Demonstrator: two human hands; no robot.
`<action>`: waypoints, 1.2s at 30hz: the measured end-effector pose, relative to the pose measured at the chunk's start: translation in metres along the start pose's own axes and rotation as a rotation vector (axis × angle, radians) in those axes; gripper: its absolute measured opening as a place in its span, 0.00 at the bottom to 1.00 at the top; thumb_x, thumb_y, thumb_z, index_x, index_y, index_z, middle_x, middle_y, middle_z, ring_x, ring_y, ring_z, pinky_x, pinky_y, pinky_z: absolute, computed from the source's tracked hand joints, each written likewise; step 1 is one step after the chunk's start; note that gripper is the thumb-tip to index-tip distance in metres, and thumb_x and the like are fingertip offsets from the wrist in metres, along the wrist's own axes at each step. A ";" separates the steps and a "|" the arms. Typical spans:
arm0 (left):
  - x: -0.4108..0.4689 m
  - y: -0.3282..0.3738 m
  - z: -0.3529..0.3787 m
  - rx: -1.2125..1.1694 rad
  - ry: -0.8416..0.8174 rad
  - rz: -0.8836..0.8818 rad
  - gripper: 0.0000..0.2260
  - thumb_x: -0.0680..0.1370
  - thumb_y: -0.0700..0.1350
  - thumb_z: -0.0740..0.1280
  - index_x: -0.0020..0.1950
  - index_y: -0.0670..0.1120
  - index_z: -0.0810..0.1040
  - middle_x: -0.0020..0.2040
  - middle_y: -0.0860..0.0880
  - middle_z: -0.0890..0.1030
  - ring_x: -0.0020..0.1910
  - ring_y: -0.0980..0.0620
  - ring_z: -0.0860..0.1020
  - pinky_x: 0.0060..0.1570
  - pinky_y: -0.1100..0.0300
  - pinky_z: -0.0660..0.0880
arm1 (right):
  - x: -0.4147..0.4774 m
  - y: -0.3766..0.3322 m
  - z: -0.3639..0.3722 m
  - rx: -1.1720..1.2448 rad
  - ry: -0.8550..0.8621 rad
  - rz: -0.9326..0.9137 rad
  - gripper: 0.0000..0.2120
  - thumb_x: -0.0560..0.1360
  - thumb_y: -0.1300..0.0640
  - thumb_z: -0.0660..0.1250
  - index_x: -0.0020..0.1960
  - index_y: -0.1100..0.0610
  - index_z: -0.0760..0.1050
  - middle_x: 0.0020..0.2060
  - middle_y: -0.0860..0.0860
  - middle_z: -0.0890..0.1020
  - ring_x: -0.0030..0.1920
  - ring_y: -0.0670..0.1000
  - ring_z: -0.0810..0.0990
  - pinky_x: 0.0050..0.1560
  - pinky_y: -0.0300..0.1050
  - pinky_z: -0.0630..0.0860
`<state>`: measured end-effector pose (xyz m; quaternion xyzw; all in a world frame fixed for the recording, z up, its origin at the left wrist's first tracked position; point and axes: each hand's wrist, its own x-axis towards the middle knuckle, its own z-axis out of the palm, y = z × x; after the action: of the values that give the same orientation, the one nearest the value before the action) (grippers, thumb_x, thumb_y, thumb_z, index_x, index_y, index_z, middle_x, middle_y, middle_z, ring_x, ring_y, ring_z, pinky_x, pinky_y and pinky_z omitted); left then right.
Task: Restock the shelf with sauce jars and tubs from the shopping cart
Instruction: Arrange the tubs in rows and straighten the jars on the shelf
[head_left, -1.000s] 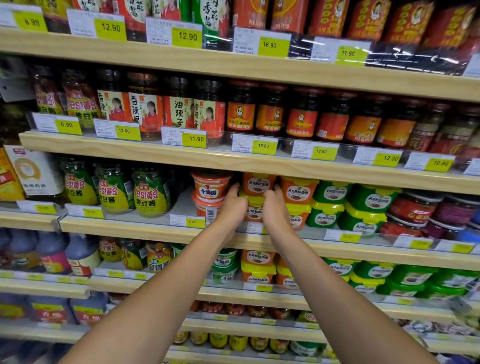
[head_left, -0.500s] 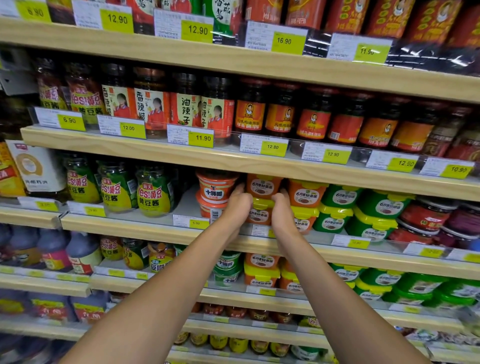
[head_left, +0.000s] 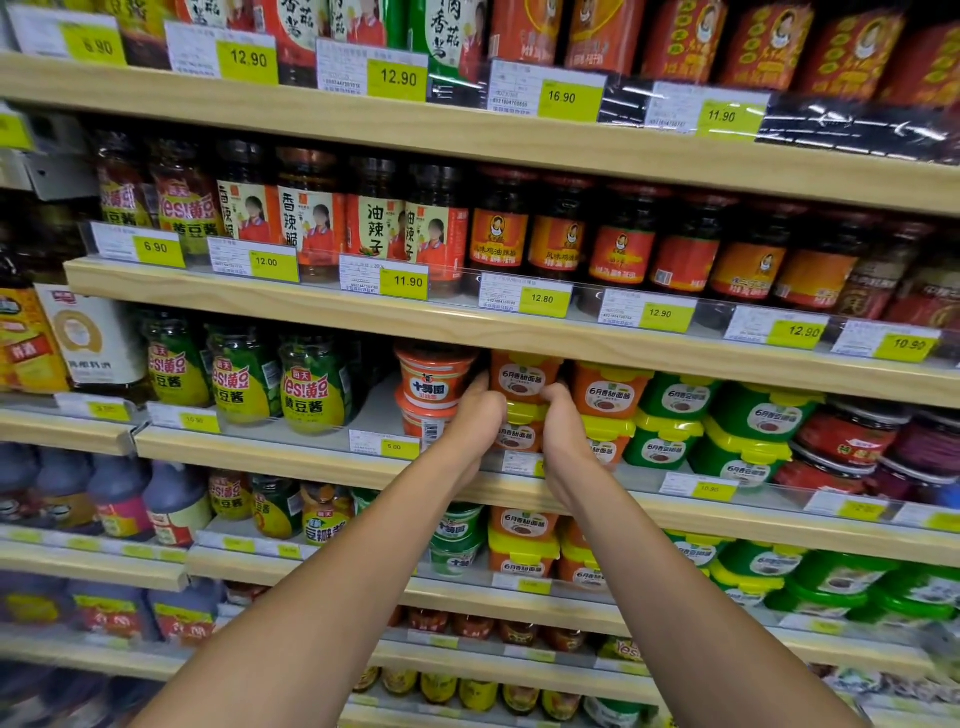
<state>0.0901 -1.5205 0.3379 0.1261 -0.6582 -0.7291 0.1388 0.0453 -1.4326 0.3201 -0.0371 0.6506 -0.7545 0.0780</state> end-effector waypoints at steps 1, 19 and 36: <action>-0.002 0.000 0.000 0.003 0.004 -0.002 0.29 0.73 0.29 0.56 0.72 0.47 0.72 0.56 0.45 0.82 0.48 0.50 0.80 0.40 0.58 0.80 | -0.002 0.000 0.000 0.002 -0.006 0.001 0.15 0.75 0.48 0.58 0.57 0.51 0.77 0.51 0.57 0.85 0.54 0.59 0.83 0.60 0.62 0.79; -0.019 -0.001 -0.009 0.050 0.043 -0.015 0.32 0.70 0.31 0.58 0.71 0.52 0.75 0.58 0.46 0.84 0.55 0.44 0.82 0.51 0.45 0.83 | -0.022 -0.002 -0.002 -0.077 -0.118 -0.063 0.26 0.66 0.44 0.61 0.64 0.45 0.75 0.56 0.51 0.83 0.57 0.55 0.82 0.63 0.61 0.77; -0.045 0.005 -0.001 0.171 0.013 0.066 0.29 0.75 0.30 0.58 0.73 0.51 0.69 0.62 0.48 0.79 0.59 0.48 0.78 0.59 0.49 0.79 | -0.032 -0.010 -0.016 -0.163 -0.179 -0.058 0.22 0.72 0.48 0.60 0.66 0.46 0.73 0.58 0.49 0.82 0.61 0.51 0.79 0.61 0.50 0.74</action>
<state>0.1324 -1.5053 0.3425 0.1205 -0.7211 -0.6643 0.1558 0.0736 -1.4101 0.3293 -0.1296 0.6990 -0.6945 0.1105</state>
